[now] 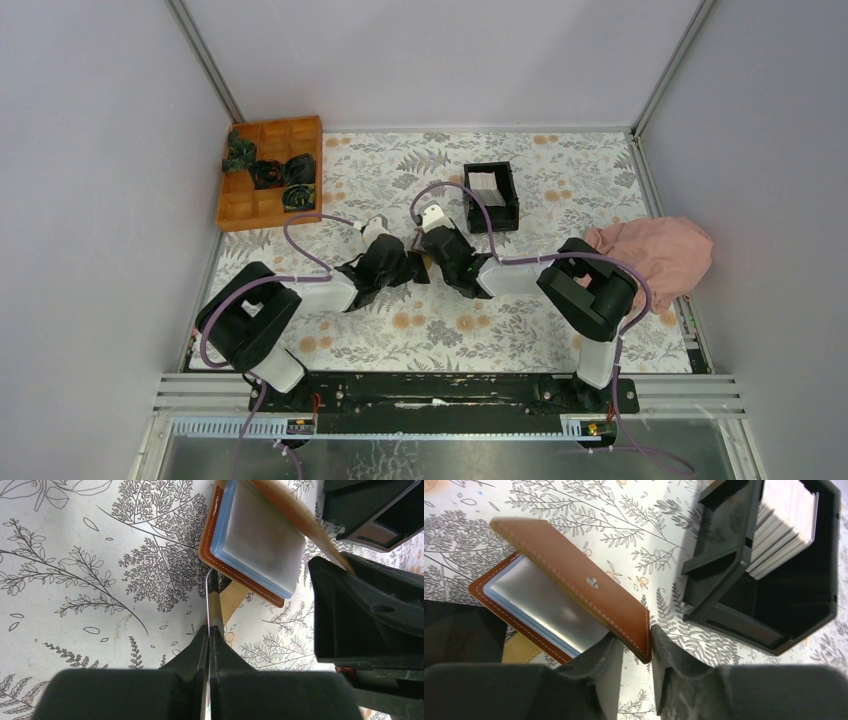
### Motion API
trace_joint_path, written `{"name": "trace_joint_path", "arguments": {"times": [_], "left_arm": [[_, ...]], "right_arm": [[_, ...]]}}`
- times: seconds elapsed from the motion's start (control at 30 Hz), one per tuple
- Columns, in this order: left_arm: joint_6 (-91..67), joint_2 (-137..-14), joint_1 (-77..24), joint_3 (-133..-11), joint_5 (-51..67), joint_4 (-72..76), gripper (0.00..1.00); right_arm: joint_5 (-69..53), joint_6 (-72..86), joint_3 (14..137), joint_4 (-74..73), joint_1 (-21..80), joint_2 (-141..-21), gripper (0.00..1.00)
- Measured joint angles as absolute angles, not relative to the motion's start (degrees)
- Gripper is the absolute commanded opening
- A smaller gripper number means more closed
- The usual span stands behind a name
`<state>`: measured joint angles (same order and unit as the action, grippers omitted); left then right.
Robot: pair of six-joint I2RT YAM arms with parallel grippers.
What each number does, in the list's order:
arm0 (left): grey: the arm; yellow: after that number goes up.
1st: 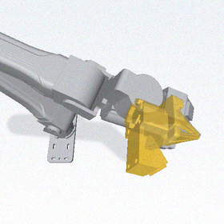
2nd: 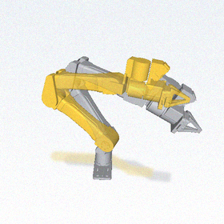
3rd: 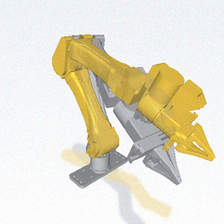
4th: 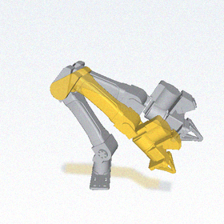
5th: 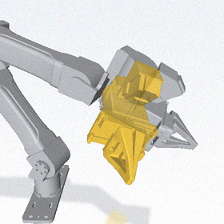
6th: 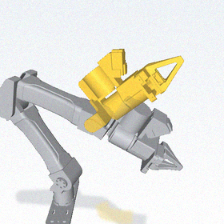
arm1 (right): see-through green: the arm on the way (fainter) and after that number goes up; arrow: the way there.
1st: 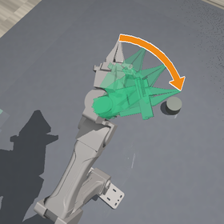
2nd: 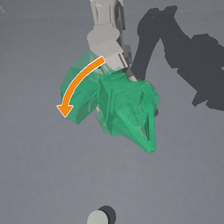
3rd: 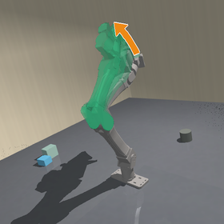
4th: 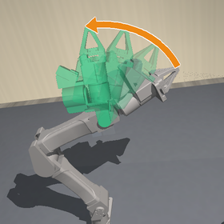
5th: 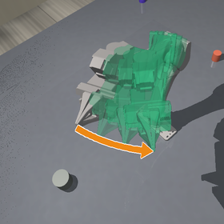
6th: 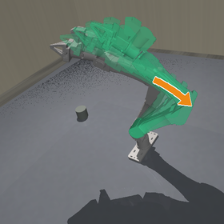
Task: Put the credit cards into the card holder
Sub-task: Open the card holder at the center of the board.
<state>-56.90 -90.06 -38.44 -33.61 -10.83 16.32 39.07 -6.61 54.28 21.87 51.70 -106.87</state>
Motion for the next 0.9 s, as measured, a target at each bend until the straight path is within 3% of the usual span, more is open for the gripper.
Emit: {"name": "trace_joint_path", "arguments": {"times": [0.13,0.43,0.9], "left_arm": [[-56.90,-90.06,-38.04,-33.50,-10.87,16.40,0.00],[-56.86,-89.54,-36.58,-33.30,-10.87,16.23,0.00],[-53.10,-84.77,-33.65,-34.09,-11.70,7.51,0.00]], "right_arm": [[35.44,-6.31,55.18,21.17,50.41,-106.87,0.01],[32.56,-1.80,56.03,15.62,49.12,-104.25,0.00],[27.81,12.21,60.90,-6.37,49.12,-97.08,0.00]]}}
